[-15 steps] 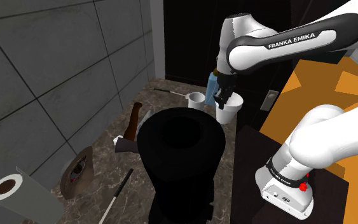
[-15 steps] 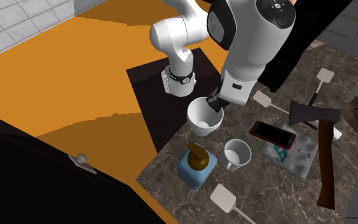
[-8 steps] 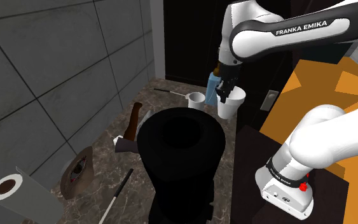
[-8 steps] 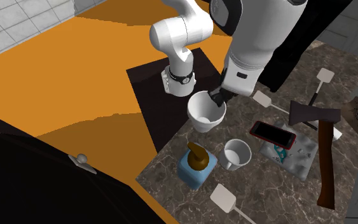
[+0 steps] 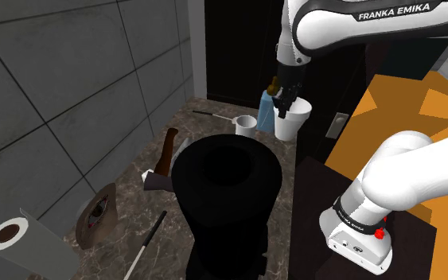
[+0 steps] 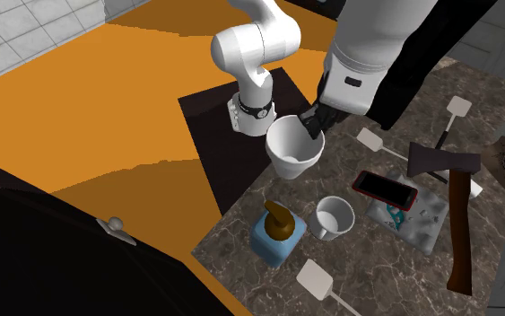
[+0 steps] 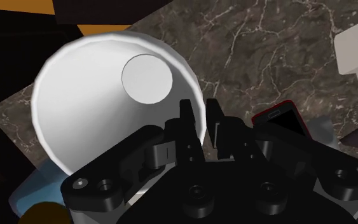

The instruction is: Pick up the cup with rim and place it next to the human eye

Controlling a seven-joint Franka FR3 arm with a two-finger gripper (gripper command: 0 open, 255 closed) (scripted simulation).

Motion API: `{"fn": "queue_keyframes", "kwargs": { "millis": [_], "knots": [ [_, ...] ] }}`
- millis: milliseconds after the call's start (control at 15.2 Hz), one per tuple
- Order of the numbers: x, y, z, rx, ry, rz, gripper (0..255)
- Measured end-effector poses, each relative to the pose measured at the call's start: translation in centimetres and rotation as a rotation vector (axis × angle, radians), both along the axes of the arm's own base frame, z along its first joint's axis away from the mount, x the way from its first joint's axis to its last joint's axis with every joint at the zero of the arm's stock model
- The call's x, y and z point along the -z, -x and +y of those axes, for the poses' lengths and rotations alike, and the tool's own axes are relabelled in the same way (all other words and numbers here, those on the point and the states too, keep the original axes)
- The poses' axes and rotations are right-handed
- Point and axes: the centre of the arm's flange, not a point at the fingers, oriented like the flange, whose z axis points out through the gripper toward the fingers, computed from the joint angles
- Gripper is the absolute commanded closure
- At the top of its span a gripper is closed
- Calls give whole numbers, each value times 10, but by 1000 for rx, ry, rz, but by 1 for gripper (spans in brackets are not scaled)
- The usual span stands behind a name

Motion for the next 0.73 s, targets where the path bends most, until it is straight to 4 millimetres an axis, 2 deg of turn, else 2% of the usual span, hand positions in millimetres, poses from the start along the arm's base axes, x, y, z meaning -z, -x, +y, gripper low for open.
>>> {"fn": "queue_keyframes", "kwargs": {
  "millis": [726],
  "knots": [
    [-57,-1,-2,0,0,0,255]
  ]
}}
